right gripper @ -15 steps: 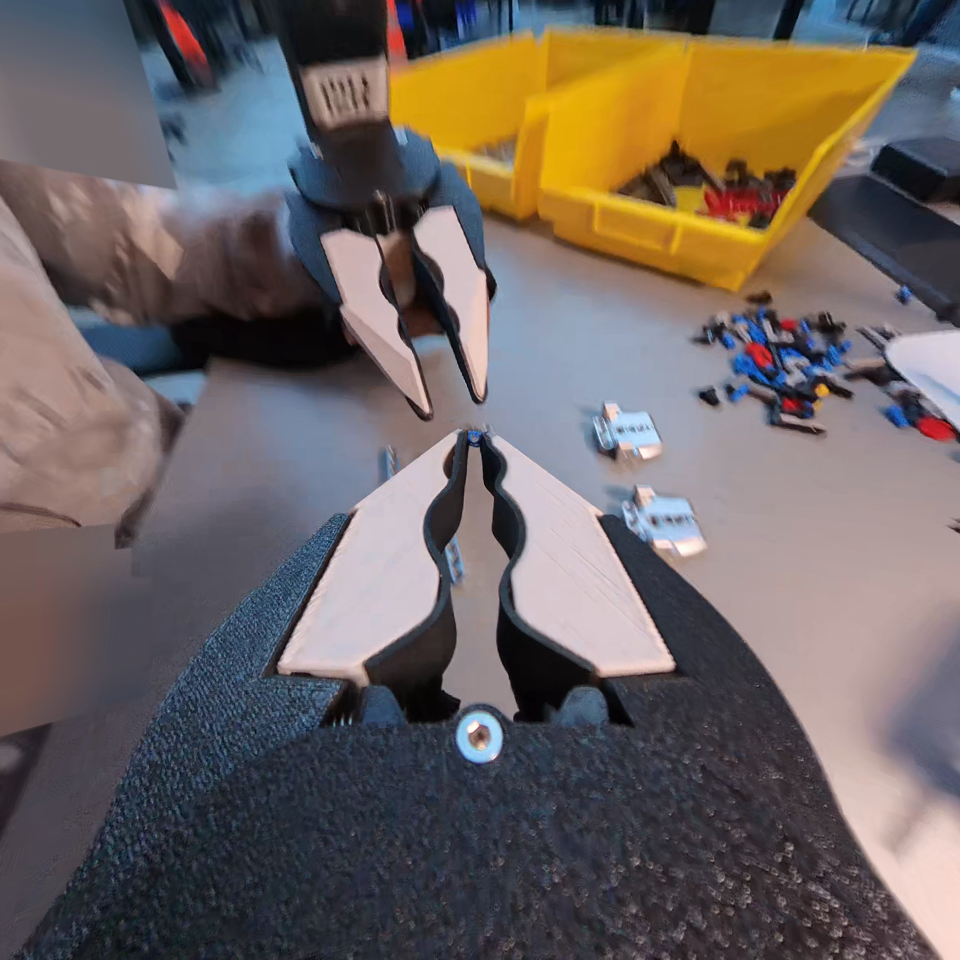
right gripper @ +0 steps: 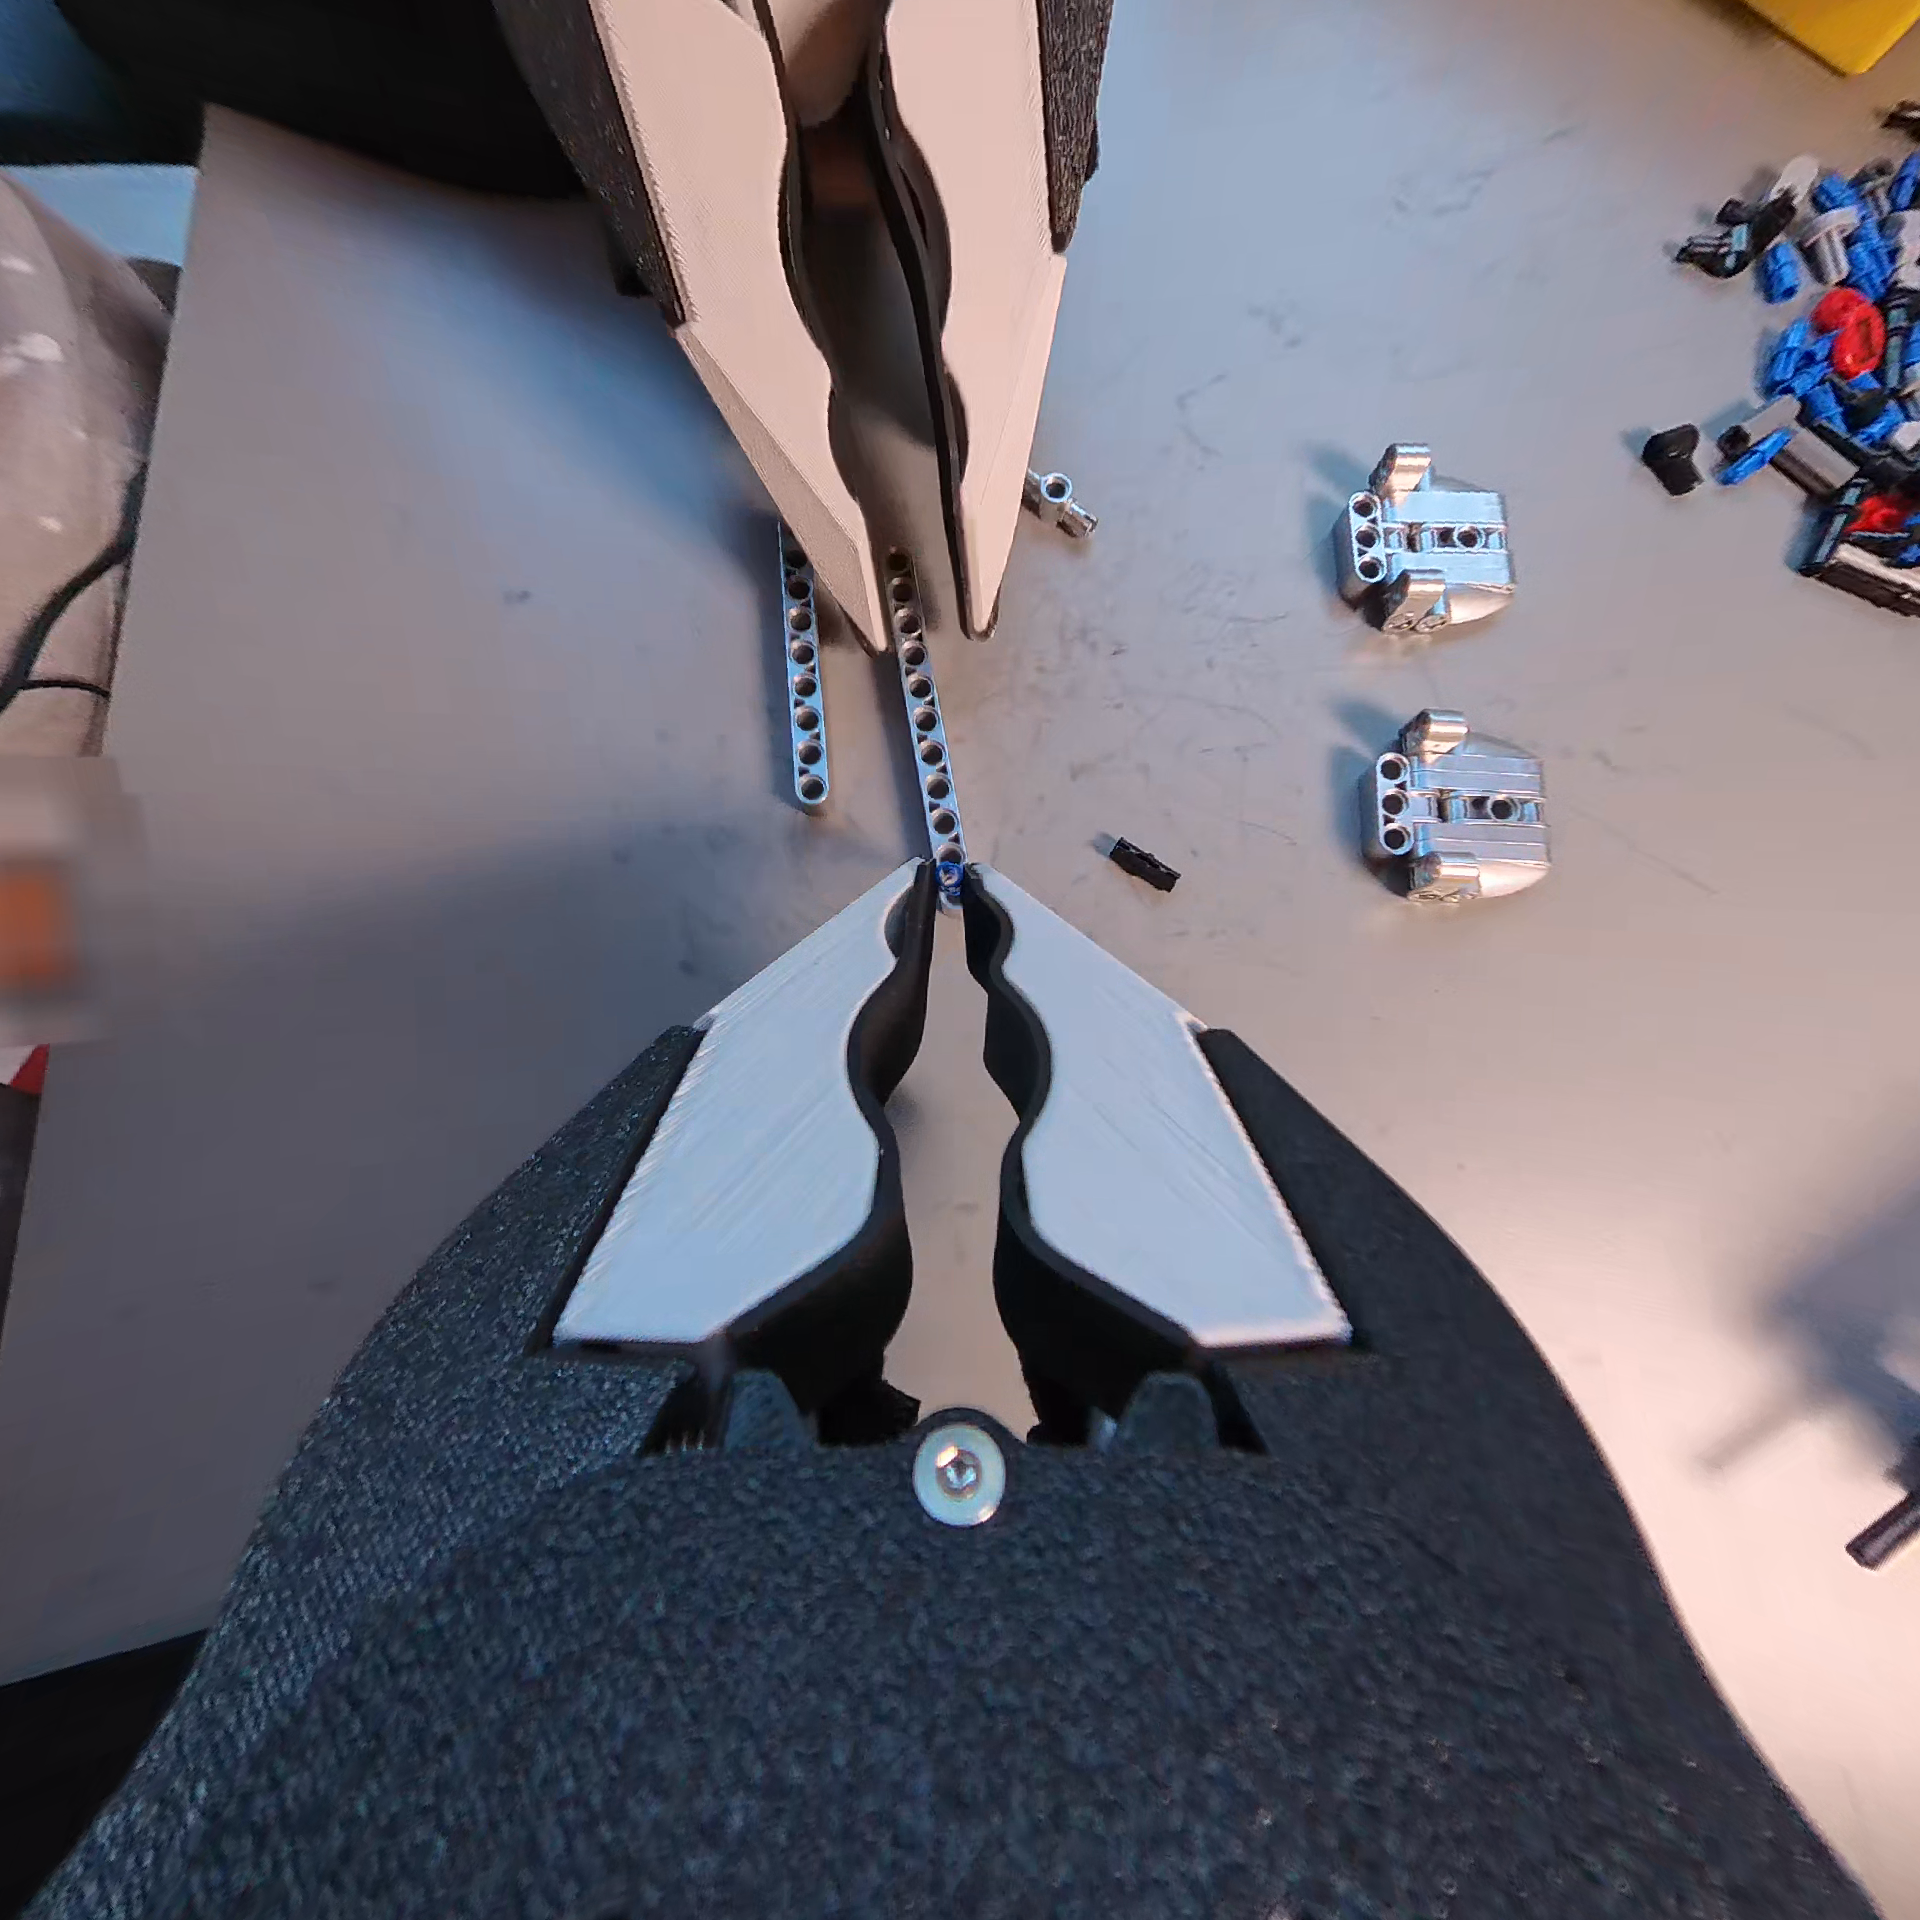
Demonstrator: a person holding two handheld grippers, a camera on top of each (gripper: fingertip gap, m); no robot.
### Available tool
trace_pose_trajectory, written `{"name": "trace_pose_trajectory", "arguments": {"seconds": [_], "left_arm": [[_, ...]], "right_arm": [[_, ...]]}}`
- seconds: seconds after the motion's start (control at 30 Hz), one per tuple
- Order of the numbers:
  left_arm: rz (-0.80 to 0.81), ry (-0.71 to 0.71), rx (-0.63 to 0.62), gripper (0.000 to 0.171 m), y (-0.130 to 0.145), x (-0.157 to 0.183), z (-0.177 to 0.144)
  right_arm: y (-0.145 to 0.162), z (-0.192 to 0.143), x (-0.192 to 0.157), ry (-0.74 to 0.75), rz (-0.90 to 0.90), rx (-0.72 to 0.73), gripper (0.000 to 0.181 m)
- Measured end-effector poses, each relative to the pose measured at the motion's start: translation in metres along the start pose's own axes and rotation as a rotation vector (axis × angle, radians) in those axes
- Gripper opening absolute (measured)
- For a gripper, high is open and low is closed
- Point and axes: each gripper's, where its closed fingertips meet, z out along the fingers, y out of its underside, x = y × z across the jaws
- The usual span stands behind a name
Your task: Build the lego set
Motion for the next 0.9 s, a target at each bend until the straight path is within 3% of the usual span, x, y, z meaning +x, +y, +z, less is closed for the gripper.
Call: {"name": "trace_pose_trajectory", "arguments": {"seconds": [0.63, 0.9], "left_arm": [[0.04, -0.015, -0.057, 0.006, 0.006, 0.003, 0.006], [0.047, -0.023, -0.065, 0.005, 0.007, 0.003, 0.005]], "right_arm": [[0.01, 0.009, 0.0, -0.018, -0.061, -0.244, 0.002], [0.02, 0.012, -0.002, 0.028, -0.032, -0.209, 0.0]]}}
